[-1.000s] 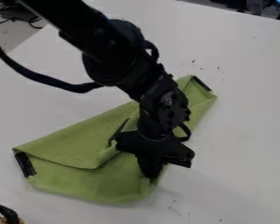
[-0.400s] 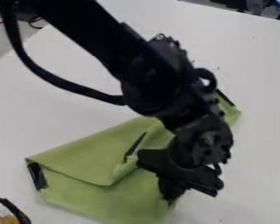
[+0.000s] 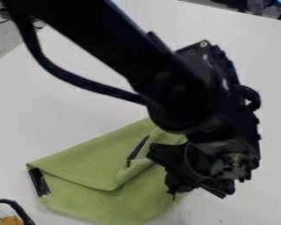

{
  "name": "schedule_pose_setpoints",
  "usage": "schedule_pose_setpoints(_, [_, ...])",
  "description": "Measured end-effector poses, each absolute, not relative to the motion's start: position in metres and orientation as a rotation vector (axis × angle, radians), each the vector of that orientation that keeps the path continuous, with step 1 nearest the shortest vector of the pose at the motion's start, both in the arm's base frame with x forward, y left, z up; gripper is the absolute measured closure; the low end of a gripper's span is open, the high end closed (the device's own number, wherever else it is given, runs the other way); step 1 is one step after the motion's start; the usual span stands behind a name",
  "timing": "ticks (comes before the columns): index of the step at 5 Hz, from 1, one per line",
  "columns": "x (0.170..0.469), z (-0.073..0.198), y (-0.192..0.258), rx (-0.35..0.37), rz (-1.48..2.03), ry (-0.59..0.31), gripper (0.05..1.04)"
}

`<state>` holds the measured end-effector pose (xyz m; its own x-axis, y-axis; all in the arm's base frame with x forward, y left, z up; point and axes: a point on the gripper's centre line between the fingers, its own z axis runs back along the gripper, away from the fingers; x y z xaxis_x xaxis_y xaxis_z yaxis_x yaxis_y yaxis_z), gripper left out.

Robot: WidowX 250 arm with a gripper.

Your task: Unfold cloth from left to right

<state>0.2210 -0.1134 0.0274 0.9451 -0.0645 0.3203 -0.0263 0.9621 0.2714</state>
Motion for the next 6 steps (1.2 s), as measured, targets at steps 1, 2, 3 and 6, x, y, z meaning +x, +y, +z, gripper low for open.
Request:
schedule_pose_setpoints(1, [0.223,0.037,-0.115,0.297,-0.018,-0.362,1.012])
schedule_pose_setpoints(2, [0.219,0.039,-0.119,0.283,0.031,-0.335,1.012])
schedule_pose_setpoints(3, [0.212,0.041,-0.128,0.169,0.1,-0.27,1.012])
schedule_pose_setpoints(6, [0.21,0.034,-0.133,0.041,0.162,-0.13,0.536])
